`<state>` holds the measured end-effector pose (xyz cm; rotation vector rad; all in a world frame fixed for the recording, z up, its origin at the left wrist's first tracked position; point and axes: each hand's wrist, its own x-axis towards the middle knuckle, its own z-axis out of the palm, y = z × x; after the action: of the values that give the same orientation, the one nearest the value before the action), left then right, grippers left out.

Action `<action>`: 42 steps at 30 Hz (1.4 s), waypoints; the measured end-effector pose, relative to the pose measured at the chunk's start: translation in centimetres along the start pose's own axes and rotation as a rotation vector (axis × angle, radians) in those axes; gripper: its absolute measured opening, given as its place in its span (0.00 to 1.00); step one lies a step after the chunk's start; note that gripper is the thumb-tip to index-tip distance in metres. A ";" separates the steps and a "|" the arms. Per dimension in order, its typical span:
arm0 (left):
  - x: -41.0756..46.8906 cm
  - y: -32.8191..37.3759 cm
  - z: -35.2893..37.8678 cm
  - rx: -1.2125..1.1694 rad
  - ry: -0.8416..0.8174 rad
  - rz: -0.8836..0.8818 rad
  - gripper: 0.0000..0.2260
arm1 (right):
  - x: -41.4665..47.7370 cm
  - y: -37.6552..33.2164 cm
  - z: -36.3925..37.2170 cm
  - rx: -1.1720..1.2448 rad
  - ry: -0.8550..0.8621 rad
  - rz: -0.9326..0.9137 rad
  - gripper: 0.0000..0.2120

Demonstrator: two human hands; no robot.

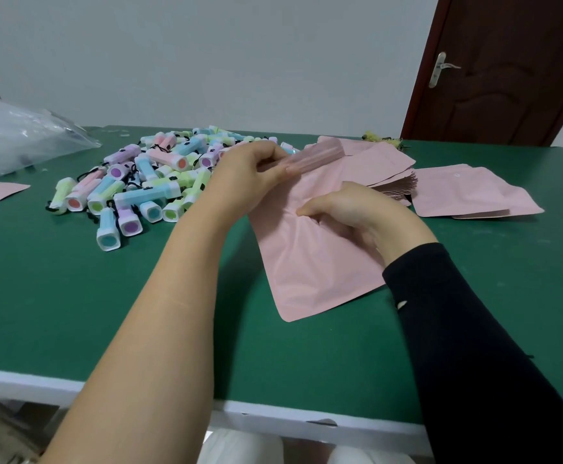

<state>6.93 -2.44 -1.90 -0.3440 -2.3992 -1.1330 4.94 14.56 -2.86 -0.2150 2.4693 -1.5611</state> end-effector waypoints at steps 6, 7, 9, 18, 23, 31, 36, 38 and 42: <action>0.0 0.2 1.0 0.101 -0.009 -0.005 0.08 | -0.1 0.2 0.0 -0.018 0.005 0.041 0.15; 0.0 0.4 1.1 0.089 -0.020 -0.005 0.09 | -0.1 0.2 0.1 -0.031 0.000 0.039 0.11; 0.0 0.8 1.7 0.107 -0.004 0.012 0.15 | -0.1 0.2 0.3 -0.055 -0.022 0.032 0.05; 0.1 -0.2 1.1 0.084 -0.015 -0.125 0.14 | 0.5 0.5 0.2 0.021 -0.011 0.036 0.09; -0.2 -1.1 -0.1 0.038 -0.060 -0.139 0.11 | 0.4 0.7 -0.4 0.236 0.045 -0.076 0.15; -0.3 0.3 1.2 0.010 -0.042 -0.032 0.07 | -0.2 0.1 -0.3 0.322 0.204 -0.305 0.05; 0.0 -0.2 1.6 0.081 -0.023 -0.090 0.13 | -0.1 -0.4 0.0 0.111 0.359 -0.336 0.06; 0.1 -0.5 1.2 0.109 0.025 -0.135 0.13 | 0.1 -0.5 -0.3 0.095 0.410 -0.335 0.07; 0.1 -1.1 0.4 0.137 0.130 -0.206 0.14 | 0.4 -0.5 -0.6 0.151 0.431 -0.308 0.16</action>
<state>6.29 -2.81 -2.80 0.0221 -2.4211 -1.0349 4.44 14.80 -2.16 -0.2686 2.7145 -2.1055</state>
